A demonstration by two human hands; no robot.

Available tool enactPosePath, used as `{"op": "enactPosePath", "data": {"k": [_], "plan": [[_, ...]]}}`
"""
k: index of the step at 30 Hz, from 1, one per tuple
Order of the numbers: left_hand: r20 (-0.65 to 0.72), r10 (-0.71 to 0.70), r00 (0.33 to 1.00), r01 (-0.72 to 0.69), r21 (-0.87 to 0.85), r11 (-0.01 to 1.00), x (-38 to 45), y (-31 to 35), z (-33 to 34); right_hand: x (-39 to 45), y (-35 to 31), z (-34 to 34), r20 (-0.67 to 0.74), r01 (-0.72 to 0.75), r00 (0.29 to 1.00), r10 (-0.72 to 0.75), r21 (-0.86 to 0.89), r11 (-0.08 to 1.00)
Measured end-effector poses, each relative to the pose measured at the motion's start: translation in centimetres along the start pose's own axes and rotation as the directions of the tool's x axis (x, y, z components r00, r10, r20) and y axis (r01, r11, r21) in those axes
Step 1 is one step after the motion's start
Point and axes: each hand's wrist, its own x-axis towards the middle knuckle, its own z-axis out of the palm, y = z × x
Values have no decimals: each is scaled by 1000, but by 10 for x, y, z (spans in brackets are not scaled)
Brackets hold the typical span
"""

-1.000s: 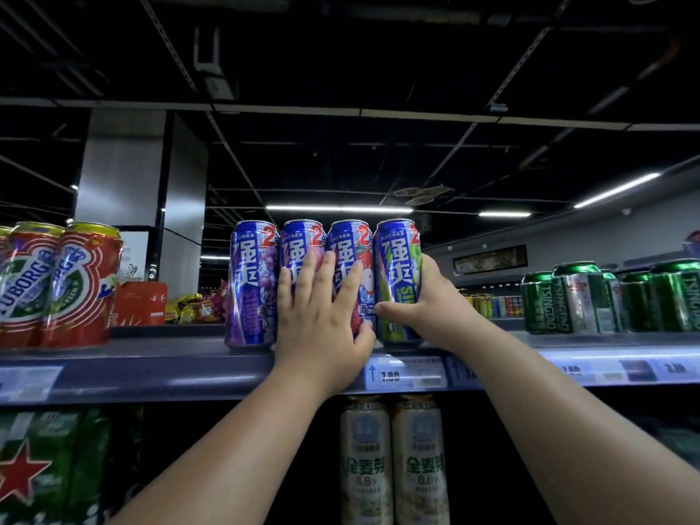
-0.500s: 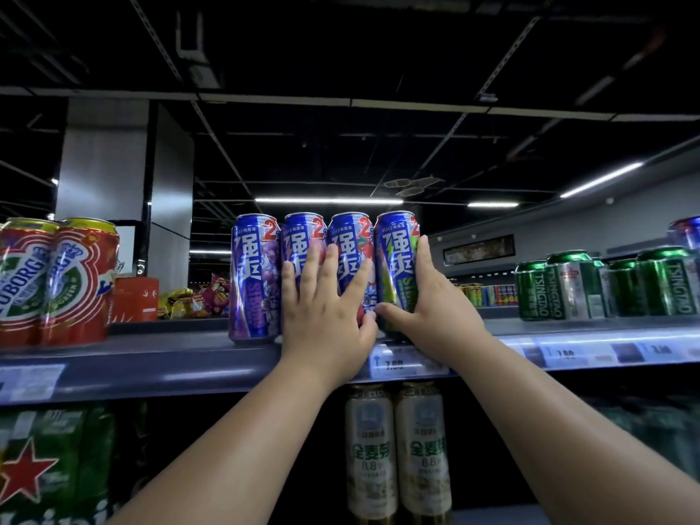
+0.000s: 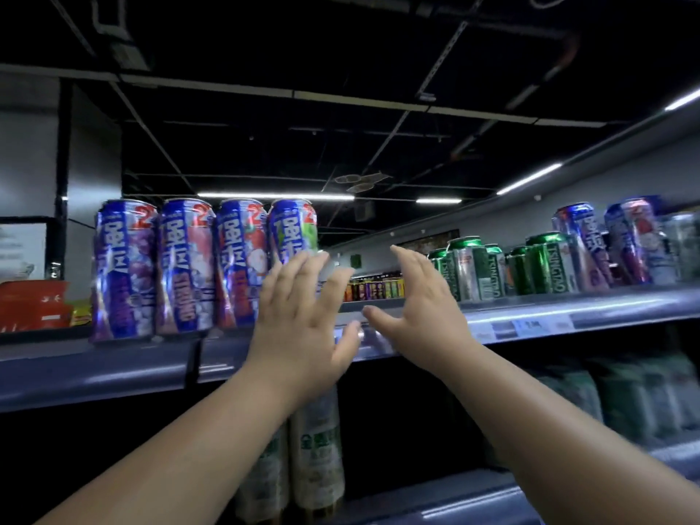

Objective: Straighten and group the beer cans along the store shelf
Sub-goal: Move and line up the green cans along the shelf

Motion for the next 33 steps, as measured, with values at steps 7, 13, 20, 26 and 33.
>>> {"op": "enactPosePath", "data": {"k": [7,13,20,26,33], "plan": [[59,-99,993,102,-52,993,59,88,57,19,111,-68,-62,-20,998,19,-28,999],[184,-282,942,302,-95,948,104,121,107,52,156,-75,122,-48,991,46,13,999],[270,-397,877,383,107,918,108,117,124,74,165,-65,320,-174,938,130,112,978],[208,-330,921,318,92,944,102,123,117,74,169,-70,309,-230,935,173,159,960],[308,-305,901,296,74,952,123,144,125,63,200,-106,64,-125,992,113,233,964]]}}
